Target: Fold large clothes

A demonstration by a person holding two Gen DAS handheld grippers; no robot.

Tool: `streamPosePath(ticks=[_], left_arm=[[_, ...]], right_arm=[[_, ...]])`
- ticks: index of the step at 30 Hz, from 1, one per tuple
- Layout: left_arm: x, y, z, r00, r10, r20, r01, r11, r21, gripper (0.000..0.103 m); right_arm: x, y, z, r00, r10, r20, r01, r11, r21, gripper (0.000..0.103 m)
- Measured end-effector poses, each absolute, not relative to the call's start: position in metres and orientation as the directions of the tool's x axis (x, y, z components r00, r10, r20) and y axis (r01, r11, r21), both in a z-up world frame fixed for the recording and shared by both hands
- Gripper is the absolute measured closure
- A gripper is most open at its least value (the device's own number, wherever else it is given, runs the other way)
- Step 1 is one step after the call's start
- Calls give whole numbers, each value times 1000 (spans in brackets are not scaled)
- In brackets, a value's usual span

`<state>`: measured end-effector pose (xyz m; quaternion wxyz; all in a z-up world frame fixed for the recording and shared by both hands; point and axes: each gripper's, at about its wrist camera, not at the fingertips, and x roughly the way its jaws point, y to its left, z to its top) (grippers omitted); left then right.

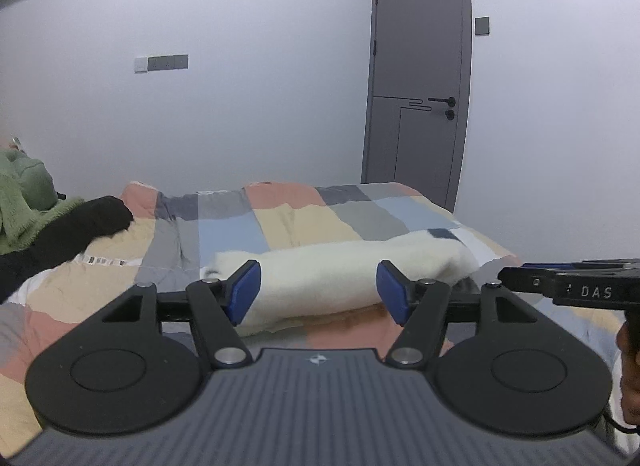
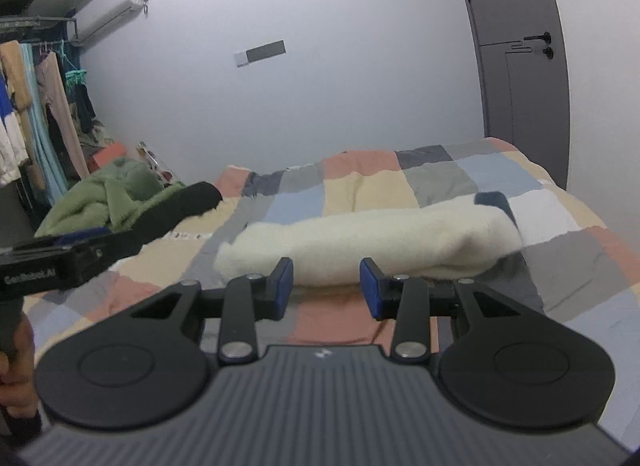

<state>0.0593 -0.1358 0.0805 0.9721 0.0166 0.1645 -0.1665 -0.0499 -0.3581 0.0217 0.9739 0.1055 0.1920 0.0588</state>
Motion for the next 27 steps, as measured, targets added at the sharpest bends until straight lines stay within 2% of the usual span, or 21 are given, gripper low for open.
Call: streamPosePath(ticks=[9, 20, 23, 27], left_arm=[[55, -132, 68, 880, -323, -349, 317, 945, -77, 33], [53, -136, 58, 859, -326, -395, 319, 944, -86, 31], [54, -135, 58, 858, -323, -399, 315, 945, -87, 26], [59, -134, 57, 852, -324, -412, 310, 945, -103, 11]], right_arm=[[-61, -355, 11, 917, 105, -384, -21, 976, 218, 62], [-56, -353, 0, 904, 96, -418, 1, 974, 225, 62], [-55, -351, -1, 902, 86, -424, 4, 978, 207, 62], [-54, -352, 2, 903, 75, -423, 14, 979, 205, 59]])
